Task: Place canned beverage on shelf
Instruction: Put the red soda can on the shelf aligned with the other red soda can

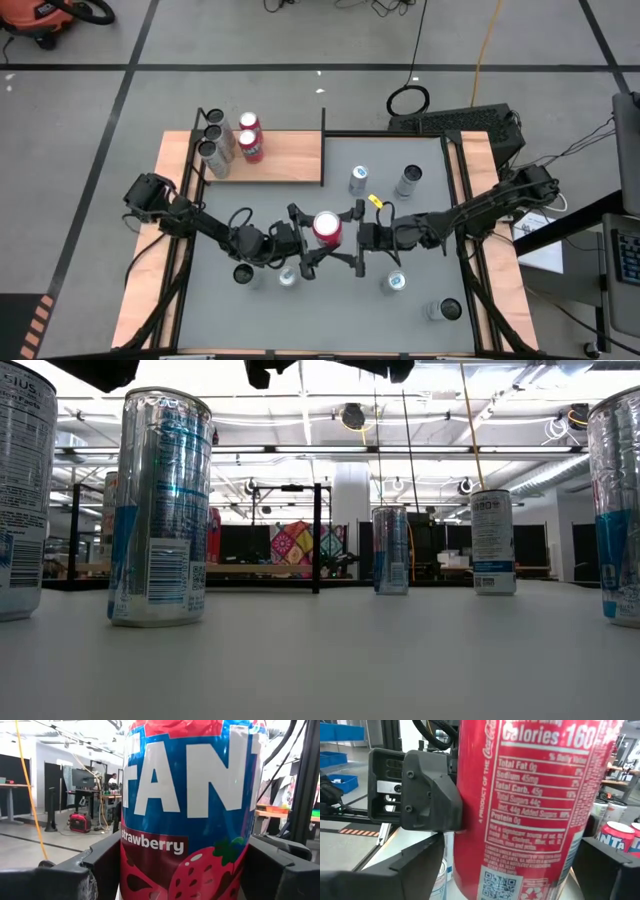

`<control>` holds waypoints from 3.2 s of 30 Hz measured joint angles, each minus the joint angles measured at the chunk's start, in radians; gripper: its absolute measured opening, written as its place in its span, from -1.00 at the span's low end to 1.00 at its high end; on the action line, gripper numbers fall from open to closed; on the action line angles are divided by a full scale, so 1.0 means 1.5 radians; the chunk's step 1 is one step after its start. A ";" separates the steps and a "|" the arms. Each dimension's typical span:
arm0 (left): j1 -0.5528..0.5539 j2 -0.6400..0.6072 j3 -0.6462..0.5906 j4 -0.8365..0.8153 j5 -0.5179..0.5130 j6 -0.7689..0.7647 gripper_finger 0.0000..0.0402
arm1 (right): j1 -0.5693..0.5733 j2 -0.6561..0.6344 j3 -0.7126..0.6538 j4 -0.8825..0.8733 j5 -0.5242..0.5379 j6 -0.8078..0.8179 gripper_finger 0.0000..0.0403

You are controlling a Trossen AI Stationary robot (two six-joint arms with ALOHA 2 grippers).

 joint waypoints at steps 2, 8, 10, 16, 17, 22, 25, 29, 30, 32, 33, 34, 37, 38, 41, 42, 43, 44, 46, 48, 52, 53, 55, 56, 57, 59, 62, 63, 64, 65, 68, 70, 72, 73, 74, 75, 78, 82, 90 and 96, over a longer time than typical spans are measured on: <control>0.000 0.000 0.000 -0.001 0.000 0.000 0.52 | -0.001 0.000 0.000 0.000 -0.001 0.001 0.64; 0.000 0.000 0.000 -0.007 -0.001 0.013 0.52 | -0.001 0.000 0.000 -0.002 0.001 -0.001 0.32; 0.000 0.000 0.000 -0.009 -0.002 0.031 0.52 | -0.001 0.000 0.000 -0.007 0.001 -0.004 0.24; -0.008 0.001 0.000 -0.012 -0.021 0.072 0.61 | -0.001 0.000 0.000 -0.019 0.000 -0.014 0.15; -0.009 0.001 0.000 -0.010 -0.032 0.081 0.64 | -0.001 0.001 0.000 -0.023 0.001 -0.010 0.15; -0.022 0.001 0.000 0.014 -0.062 0.129 0.70 | -0.001 0.001 0.000 -0.024 0.003 -0.010 0.16; -0.029 0.001 0.001 0.028 -0.074 0.157 0.71 | -0.001 0.001 0.000 -0.035 0.003 -0.011 0.15; -0.036 -0.006 0.001 0.032 -0.079 0.158 0.71 | -0.001 0.001 0.000 -0.048 0.002 -0.010 0.16; -0.038 -0.008 0.001 0.031 -0.080 0.155 0.71 | -0.001 0.001 0.000 -0.053 0.002 -0.010 0.16; -0.040 -0.017 0.001 0.030 -0.081 0.145 0.71 | -0.001 0.001 0.000 -0.064 0.002 -0.007 0.16; -0.040 -0.022 0.001 0.029 -0.082 0.145 0.71 | -0.001 0.001 0.000 -0.070 0.003 -0.002 0.16; -0.040 -0.027 0.001 0.031 -0.082 0.145 0.71 | -0.001 0.001 0.000 -0.074 0.003 0.003 0.16; -0.040 -0.041 0.001 0.012 -0.081 0.149 0.71 | -0.001 0.001 0.000 -0.080 0.003 0.005 0.16; -0.040 -0.048 0.001 -0.005 -0.081 0.144 0.71 | -0.001 0.001 0.000 -0.081 0.003 0.005 0.16; -0.040 -0.064 0.001 -0.058 -0.081 0.123 0.71 | -0.001 0.001 0.000 -0.085 0.003 0.005 0.17; -0.040 -0.068 0.002 -0.071 -0.081 0.121 0.71 | -0.001 0.001 0.000 -0.086 0.003 0.005 0.17; -0.040 -0.070 0.002 -0.078 -0.082 0.121 0.71 | -0.001 0.001 0.000 -0.087 0.003 0.005 0.17; -0.041 -0.070 0.002 -0.078 -0.082 0.121 0.71 | -0.001 0.001 0.000 -0.088 0.003 0.005 0.17; -0.043 -0.070 0.002 -0.075 -0.083 0.121 0.71 | -0.001 0.001 0.000 -0.091 0.003 0.002 0.17; -0.044 -0.070 0.004 -0.081 -0.084 0.111 0.70 | -0.001 0.001 0.000 -0.096 0.003 -0.008 0.17; -0.044 -0.070 0.028 -0.148 -0.086 0.080 0.70 | -0.001 0.001 0.000 -0.098 0.002 -0.015 0.17; -0.044 -0.070 0.034 -0.174 -0.086 0.069 0.70 | -0.001 0.001 0.000 -0.102 0.002 -0.015 0.17; -0.042 -0.070 0.047 -0.216 -0.089 0.055 0.70 | -0.001 0.001 0.000 -0.109 0.002 -0.015 0.17; -0.042 -0.070 0.053 -0.231 -0.093 0.051 0.70 | -0.001 0.001 0.000 -0.114 0.002 -0.015 0.17; -0.042 -0.070 0.058 -0.241 -0.095 0.049 0.70 | -0.001 0.001 0.000 -0.116 0.002 -0.015 0.17; -0.042 -0.070 0.064 -0.243 -0.095 0.048 0.70 | -0.001 0.001 0.000 -0.116 0.002 -0.015 0.17; -0.044 -0.070 0.066 -0.242 -0.100 0.049 0.70 | -0.001 0.001 0.000 -0.117 0.002 -0.014 0.17; -0.046 -0.070 0.066 -0.244 -0.106 0.049 0.70 | -0.001 0.001 0.000 -0.117 0.002 -0.014 0.17; -0.048 -0.070 0.066 -0.248 -0.114 0.049 0.70 | -0.001 0.001 0.000 -0.118 0.002 -0.013 0.17; -0.049 -0.070 0.066 -0.252 -0.120 0.051 0.69 | -0.001 0.001 0.000 -0.120 0.002 -0.013 0.17; -0.054 -0.070 0.066 -0.257 -0.132 0.051 0.63 | -0.001 0.001 0.000 -0.122 0.001 -0.013 0.17; -0.056 -0.070 0.066 -0.258 -0.134 0.053 0.58 | -0.001 0.001 0.000 -0.124 -0.001 -0.013 0.17; -0.060 -0.070 0.066 -0.258 -0.140 0.053 0.54 | 0.000 0.001 0.000 -0.125 -0.001 -0.013 0.17; -0.061 -0.070 0.066 -0.258 -0.145 0.053 0.52 | 0.000 0.001 0.000 -0.125 -0.002 -0.013 0.17; -0.062 -0.070 0.066 -0.260 -0.148 0.053 0.51 | 0.000 0.001 0.000 -0.125 -0.002 -0.014 0.17; -0.063 -0.070 0.066 -0.264 -0.149 0.051 0.51 | 0.000 0.001 0.001 -0.125 -0.002 -0.014 0.17; -0.065 -0.070 0.066 -0.270 -0.152 0.051 0.50 | -0.001 0.001 0.001 -0.127 -0.002 -0.017 0.17; -0.065 -0.070 0.066 -0.271 -0.152 0.052 0.50 | -0.001 0.001 0.000 -0.127 -0.002 -0.020 0.18; -0.073 -0.069 0.066 -0.277 -0.168 0.048 0.49 | 0.001 -0.001 0.002 -0.165 0.004 -0.009 0.39; -0.085 -0.069 0.065 -0.277 -0.215 0.046 0.49 | 0.001 -0.002 0.002 -0.197 0.006 0.003 0.51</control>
